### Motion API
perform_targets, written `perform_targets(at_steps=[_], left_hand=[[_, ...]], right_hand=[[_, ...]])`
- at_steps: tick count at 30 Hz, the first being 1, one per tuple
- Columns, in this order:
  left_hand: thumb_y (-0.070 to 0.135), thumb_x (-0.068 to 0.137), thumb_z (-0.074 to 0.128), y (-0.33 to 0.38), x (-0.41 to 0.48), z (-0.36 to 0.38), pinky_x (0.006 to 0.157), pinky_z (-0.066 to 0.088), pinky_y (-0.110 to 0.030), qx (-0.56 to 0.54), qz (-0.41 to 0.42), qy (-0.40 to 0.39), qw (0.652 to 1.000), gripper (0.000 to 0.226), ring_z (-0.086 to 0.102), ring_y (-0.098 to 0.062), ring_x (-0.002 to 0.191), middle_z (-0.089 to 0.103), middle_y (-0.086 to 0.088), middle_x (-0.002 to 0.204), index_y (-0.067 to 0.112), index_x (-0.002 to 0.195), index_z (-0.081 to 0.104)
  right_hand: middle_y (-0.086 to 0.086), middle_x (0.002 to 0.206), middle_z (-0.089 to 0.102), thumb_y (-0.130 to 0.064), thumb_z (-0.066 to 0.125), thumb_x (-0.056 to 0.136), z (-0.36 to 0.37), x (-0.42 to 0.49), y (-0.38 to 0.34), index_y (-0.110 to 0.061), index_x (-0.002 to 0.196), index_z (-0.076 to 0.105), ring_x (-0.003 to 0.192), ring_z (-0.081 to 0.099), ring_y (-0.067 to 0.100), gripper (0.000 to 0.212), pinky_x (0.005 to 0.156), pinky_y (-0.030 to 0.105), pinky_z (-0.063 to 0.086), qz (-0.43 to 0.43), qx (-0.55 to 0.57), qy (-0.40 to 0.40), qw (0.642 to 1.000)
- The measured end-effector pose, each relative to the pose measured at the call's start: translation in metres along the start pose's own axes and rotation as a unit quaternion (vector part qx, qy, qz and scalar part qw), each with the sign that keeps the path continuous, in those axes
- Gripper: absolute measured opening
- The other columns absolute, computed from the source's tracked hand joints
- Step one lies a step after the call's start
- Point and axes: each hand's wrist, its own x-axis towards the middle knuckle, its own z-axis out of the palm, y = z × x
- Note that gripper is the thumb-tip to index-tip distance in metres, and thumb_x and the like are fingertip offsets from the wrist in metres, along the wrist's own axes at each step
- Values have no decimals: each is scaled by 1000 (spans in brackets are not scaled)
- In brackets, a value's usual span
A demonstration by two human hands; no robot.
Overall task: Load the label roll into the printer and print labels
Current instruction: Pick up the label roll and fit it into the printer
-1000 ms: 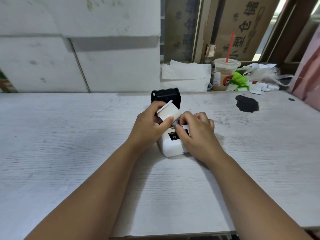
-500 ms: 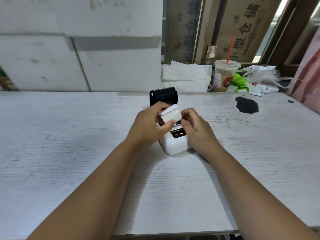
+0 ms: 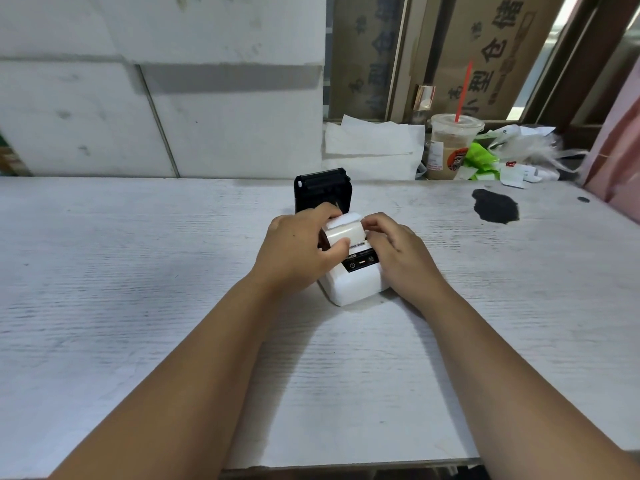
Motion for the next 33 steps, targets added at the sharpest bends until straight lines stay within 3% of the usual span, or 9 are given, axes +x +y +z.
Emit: perform_targets(at_steps=[4, 8, 14, 17, 19, 21, 25, 28, 33], left_hand=[[41, 77, 42, 6, -1, 5, 80, 42, -35, 45, -13, 1, 999, 37, 55, -18, 83, 62, 3, 87, 25, 108, 54], [38, 77, 34, 7, 0, 9, 78, 43, -37, 49, -37, 0, 998, 41, 49, -21, 92, 63, 2, 88, 22, 107, 57], [24, 87, 43, 7, 0, 13, 82, 43, -38, 30, -47, 9, 998, 28, 49, -22, 97, 62, -1, 97, 20, 110, 57], [22, 87, 45, 7, 0, 13, 79, 42, -35, 33, -43, 14, 998, 27, 51, -21, 95, 62, 1, 97, 20, 110, 58], [22, 87, 46, 8, -1, 12, 80, 43, -36, 26, -39, 21, 999, 26, 52, -21, 95, 63, 2, 97, 21, 109, 59], [22, 86, 47, 7, -1, 12, 82, 44, -36, 18, -39, 23, 999, 26, 51, -20, 96, 64, 3, 99, 21, 109, 60], [20, 87, 47, 4, 2, 12, 79, 39, -27, -10, -38, 21, 999, 29, 53, -18, 99, 65, 4, 103, 22, 112, 62], [14, 90, 47, 4, 3, 8, 77, 32, -20, -13, -30, 19, 999, 32, 51, -15, 103, 64, 7, 102, 21, 116, 64], [10, 89, 49, 5, 2, 2, 67, 35, -14, -21, -7, 25, 999, 29, 51, -10, 82, 70, 1, 94, 21, 108, 69]], right_hand=[[-18, 90, 56, -24, 37, 94, 2, -1, -1, -29, 101, 58, 110, 50, 21, 23, 88, 44, 47, -2, -4, 8, 1000], [-25, 89, 49, -20, 37, 95, 4, -2, -4, -28, 106, 59, 118, 42, 16, 26, 102, 47, 37, -6, -43, 24, 999], [-28, 88, 44, -18, 37, 96, 3, -5, -7, -24, 108, 61, 108, 30, 3, 27, 109, 45, 28, 2, -53, 31, 998], [-27, 87, 46, -17, 42, 94, 5, -5, -8, -22, 106, 62, 112, 39, 9, 24, 105, 45, 34, -3, -38, 46, 998], [-24, 87, 52, -17, 45, 93, 5, -6, -9, -21, 104, 62, 110, 48, 15, 21, 96, 38, 41, -4, -18, 62, 998], [-16, 85, 59, -14, 45, 93, 6, -7, -9, -20, 99, 62, 94, 56, 14, 19, 79, 28, 43, -2, 1, 77, 997], [-7, 77, 63, -9, 45, 90, 6, -9, -8, -18, 89, 66, 66, 53, 4, 24, 55, 11, 37, 30, 12, 111, 993], [-8, 77, 65, -10, 50, 88, 5, -10, -8, -20, 86, 69, 65, 54, -4, 21, 57, 6, 39, 42, 16, 122, 991], [-12, 77, 64, -13, 56, 88, 6, -12, -11, -19, 86, 67, 75, 59, 0, 13, 64, 6, 40, 33, 16, 121, 992]])
